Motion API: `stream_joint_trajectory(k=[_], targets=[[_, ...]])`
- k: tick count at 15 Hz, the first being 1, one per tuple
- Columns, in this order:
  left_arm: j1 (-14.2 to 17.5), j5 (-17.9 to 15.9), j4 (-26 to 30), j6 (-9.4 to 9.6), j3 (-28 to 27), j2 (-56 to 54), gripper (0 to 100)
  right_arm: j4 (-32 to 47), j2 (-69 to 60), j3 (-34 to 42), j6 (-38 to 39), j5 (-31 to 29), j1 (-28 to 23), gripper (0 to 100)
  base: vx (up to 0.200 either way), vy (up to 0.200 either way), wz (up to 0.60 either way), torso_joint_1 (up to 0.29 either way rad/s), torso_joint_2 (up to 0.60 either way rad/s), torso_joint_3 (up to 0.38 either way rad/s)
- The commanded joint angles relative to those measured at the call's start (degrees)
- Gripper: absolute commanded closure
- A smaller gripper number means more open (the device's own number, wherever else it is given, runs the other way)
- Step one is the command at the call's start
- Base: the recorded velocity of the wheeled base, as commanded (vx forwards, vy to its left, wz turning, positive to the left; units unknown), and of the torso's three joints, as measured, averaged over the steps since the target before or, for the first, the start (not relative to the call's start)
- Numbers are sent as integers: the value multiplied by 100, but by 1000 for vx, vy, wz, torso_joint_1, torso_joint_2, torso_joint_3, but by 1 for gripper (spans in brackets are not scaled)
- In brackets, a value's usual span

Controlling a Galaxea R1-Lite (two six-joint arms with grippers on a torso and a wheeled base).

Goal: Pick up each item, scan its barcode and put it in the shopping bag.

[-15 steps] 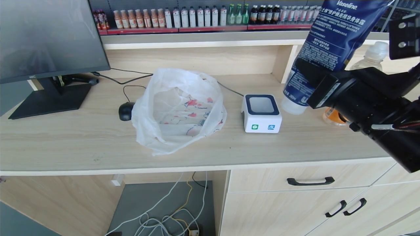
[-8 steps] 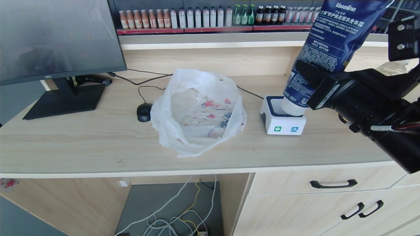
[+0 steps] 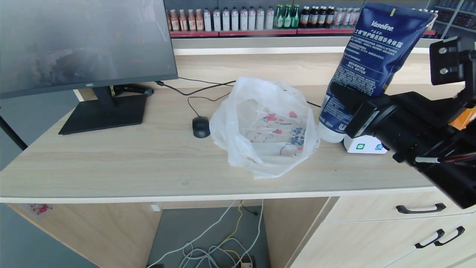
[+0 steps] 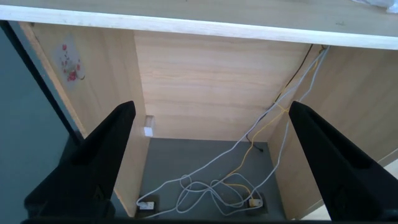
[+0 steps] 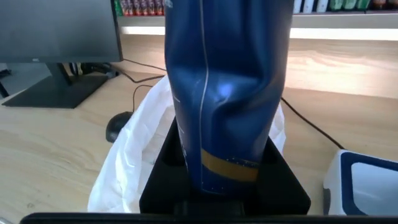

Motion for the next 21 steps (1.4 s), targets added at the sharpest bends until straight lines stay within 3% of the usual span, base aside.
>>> stream_joint_trajectory(k=[1, 8, 13, 18, 21], targets=[[0, 0, 0, 1, 0, 0, 0, 11, 85, -176, -6, -2, 64, 100, 0, 0, 0, 0, 0, 0], [0, 0, 0, 1, 0, 0, 0, 37, 1570, -2198, 2, -63, 108, 100, 0, 0, 0, 0, 0, 0], [0, 0, 0, 1, 0, 0, 0, 99, 2150, -2918, -68, -63, 293, 100, 0, 0, 0, 0, 0, 0], [0, 0, 0, 1, 0, 0, 0, 802, 2598, -3771, -103, -72, 328, 100, 0, 0, 0, 0, 0, 0], [0, 0, 0, 1, 0, 0, 0, 837, 2783, -3797, -112, -72, 310, 100, 0, 0, 0, 0, 0, 0]])
